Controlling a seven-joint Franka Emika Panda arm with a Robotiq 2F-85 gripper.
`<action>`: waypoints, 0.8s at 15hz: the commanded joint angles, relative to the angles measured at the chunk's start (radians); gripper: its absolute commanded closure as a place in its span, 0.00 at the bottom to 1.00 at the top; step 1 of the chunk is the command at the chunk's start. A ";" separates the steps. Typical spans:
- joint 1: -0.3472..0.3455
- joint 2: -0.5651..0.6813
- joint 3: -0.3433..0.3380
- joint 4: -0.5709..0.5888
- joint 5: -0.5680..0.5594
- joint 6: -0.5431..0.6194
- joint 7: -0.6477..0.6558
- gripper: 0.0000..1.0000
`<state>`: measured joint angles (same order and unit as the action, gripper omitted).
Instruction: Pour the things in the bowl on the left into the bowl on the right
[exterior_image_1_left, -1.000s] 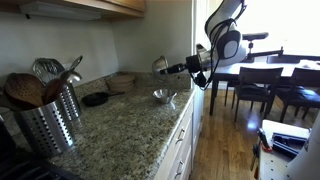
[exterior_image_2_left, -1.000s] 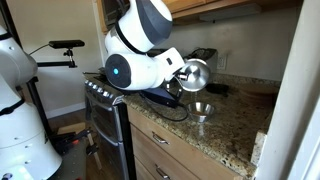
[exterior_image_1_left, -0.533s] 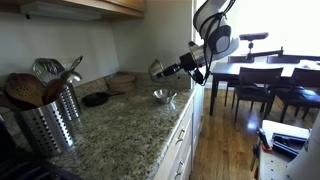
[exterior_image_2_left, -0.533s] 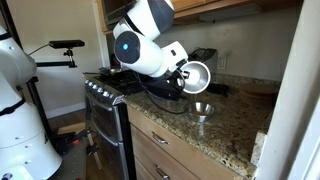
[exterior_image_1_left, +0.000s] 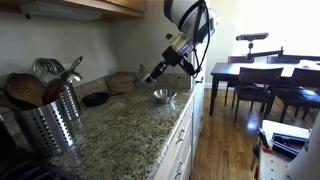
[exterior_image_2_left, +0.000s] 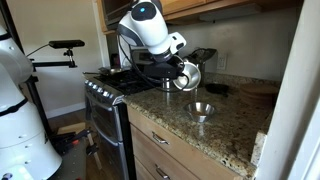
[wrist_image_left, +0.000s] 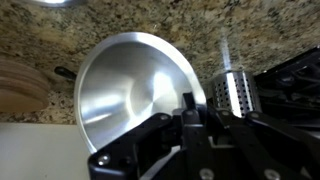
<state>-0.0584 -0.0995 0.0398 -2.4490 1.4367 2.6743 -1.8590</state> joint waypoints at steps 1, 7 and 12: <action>0.038 0.029 0.023 0.021 -0.278 0.047 0.275 0.93; 0.072 0.128 0.032 0.093 -0.786 -0.036 0.687 0.93; 0.090 0.197 0.048 0.195 -1.028 -0.139 0.887 0.93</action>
<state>0.0173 0.0652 0.0879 -2.3232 0.5097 2.6069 -1.0763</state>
